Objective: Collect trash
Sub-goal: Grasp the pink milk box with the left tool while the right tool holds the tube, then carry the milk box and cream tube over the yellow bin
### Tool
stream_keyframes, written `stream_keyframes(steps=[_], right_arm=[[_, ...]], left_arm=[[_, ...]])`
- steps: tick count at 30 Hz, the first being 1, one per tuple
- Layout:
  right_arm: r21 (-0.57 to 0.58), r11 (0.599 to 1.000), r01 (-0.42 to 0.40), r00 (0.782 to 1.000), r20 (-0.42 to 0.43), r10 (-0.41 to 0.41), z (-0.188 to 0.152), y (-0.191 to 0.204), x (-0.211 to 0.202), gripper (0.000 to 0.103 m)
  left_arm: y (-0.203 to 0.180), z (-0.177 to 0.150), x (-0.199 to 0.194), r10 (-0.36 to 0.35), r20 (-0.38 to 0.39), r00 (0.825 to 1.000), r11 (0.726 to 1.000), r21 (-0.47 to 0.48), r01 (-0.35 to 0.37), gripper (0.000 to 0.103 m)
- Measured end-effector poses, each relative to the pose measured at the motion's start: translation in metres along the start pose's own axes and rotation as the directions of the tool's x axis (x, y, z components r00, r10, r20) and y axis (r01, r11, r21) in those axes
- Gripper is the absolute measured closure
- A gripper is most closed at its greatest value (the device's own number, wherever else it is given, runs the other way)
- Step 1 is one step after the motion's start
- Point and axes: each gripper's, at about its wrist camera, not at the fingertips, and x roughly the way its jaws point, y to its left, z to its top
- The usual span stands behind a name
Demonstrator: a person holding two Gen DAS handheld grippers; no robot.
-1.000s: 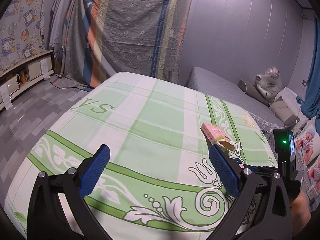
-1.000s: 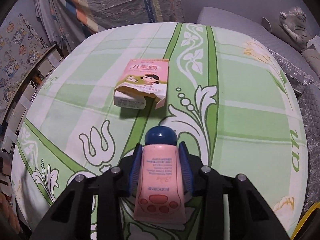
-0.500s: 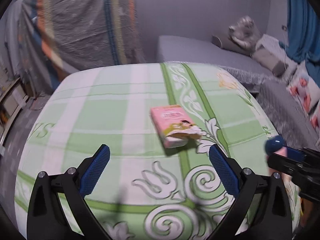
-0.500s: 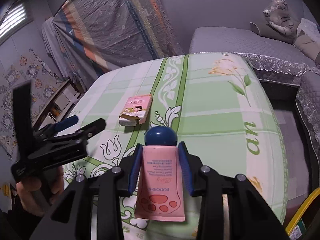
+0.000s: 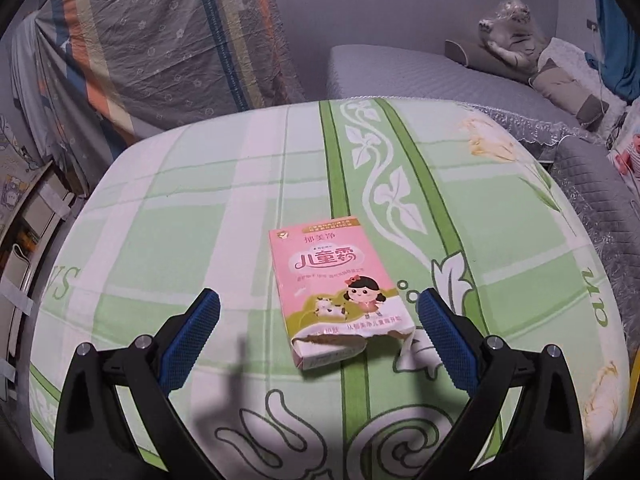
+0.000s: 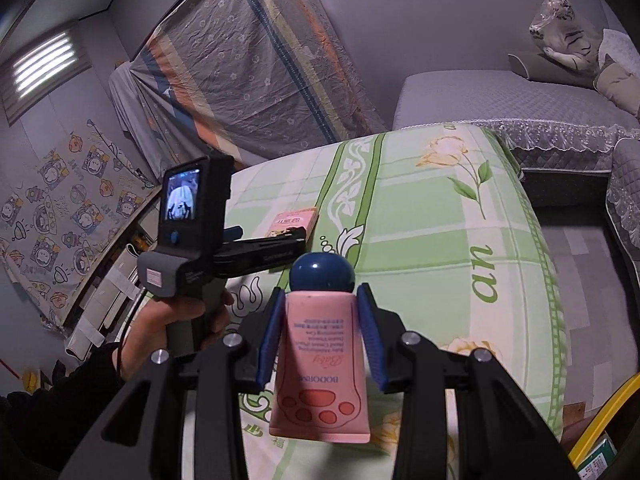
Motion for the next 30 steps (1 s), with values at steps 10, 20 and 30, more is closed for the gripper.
stream_keyframes(steps=[10, 20, 30], right_arm=[[0.017, 1.000, -0.009, 1.000, -0.003, 0.009, 0.000, -0.004, 0.001, 0.068], [0.013, 1.000, -0.009, 1.000, 0.010, 0.009, -0.002, 0.009, -0.006, 0.068], [-0.019, 0.999, -0.036, 0.999, 0.027, 0.036, -0.007, 0.037, -0.015, 0.068]], left_arm=[[0.013, -0.001, 0.027, 0.011, -0.025, 1.000, 0.998, -0.067, -0.012, 0.031], [0.052, -0.006, 0.021, -0.003, -0.032, 0.999, 0.988, -0.153, -0.001, 0.088], [0.112, -0.029, -0.047, -0.058, 0.084, 0.995, 0.976, -0.203, 0.074, 0.089]])
